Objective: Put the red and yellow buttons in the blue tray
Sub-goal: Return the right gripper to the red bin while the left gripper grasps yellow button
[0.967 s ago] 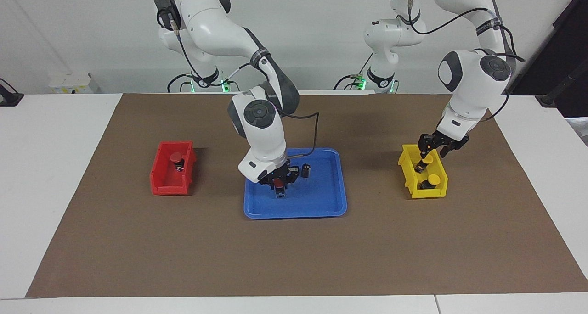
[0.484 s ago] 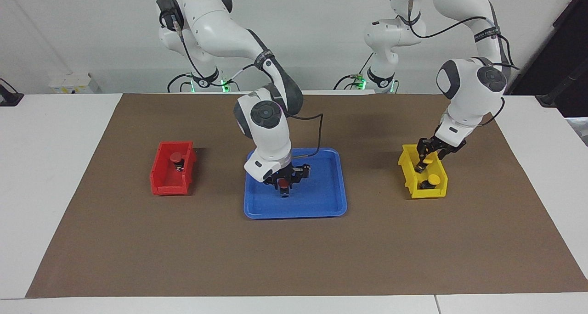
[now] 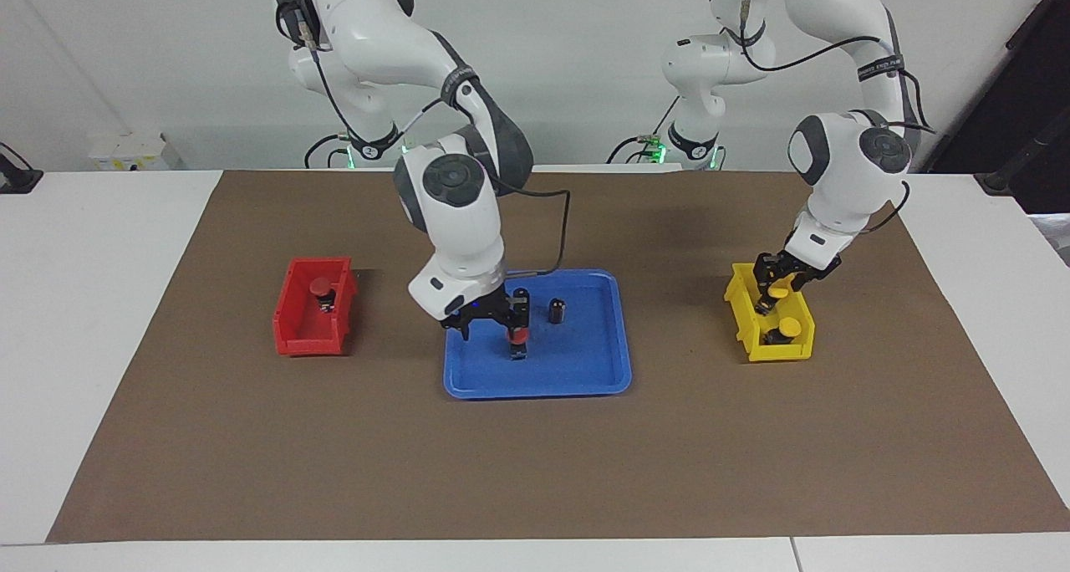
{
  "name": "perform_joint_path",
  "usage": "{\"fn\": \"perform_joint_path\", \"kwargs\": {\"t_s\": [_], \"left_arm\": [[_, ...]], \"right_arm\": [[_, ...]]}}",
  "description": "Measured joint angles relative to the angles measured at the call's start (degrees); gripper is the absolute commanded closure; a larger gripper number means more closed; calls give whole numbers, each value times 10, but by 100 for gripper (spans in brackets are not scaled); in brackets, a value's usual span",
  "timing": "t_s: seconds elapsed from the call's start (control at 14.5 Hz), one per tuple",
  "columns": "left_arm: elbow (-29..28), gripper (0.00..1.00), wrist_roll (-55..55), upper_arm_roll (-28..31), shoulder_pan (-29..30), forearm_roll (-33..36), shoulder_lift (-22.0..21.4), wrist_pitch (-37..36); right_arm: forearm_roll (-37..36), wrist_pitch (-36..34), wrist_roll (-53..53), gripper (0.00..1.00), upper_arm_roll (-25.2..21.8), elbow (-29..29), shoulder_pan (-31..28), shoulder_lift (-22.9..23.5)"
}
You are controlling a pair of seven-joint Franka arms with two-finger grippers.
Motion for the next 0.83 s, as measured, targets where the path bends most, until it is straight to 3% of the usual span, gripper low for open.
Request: {"fn": "perform_joint_path", "kwargs": {"t_s": [0.14, 0.21, 0.35, 0.41, 0.62, 0.83], "left_arm": [[-4, 36, 0, 0, 0, 0, 0, 8], [-5, 45, 0, 0, 0, 0, 0, 10], [-5, 71, 0, 0, 0, 0, 0, 12], [-6, 78, 0, 0, 0, 0, 0, 12], [-6, 89, 0, 0, 0, 0, 0, 12], [-3, 94, 0, 0, 0, 0, 0, 9]], "right_arm": [[0, -40, -83, 22, -1, -28, -60, -49], [0, -54, -124, 22, -1, -56, -91, -73], [1, -57, -185, 24, -1, -133, -139, -118], [1, -52, -199, 26, -1, -172, -154, -136], [0, -11, -223, 28, -1, -269, -184, -175], [0, 39, -260, 31, -1, -329, -208, -194]]}}
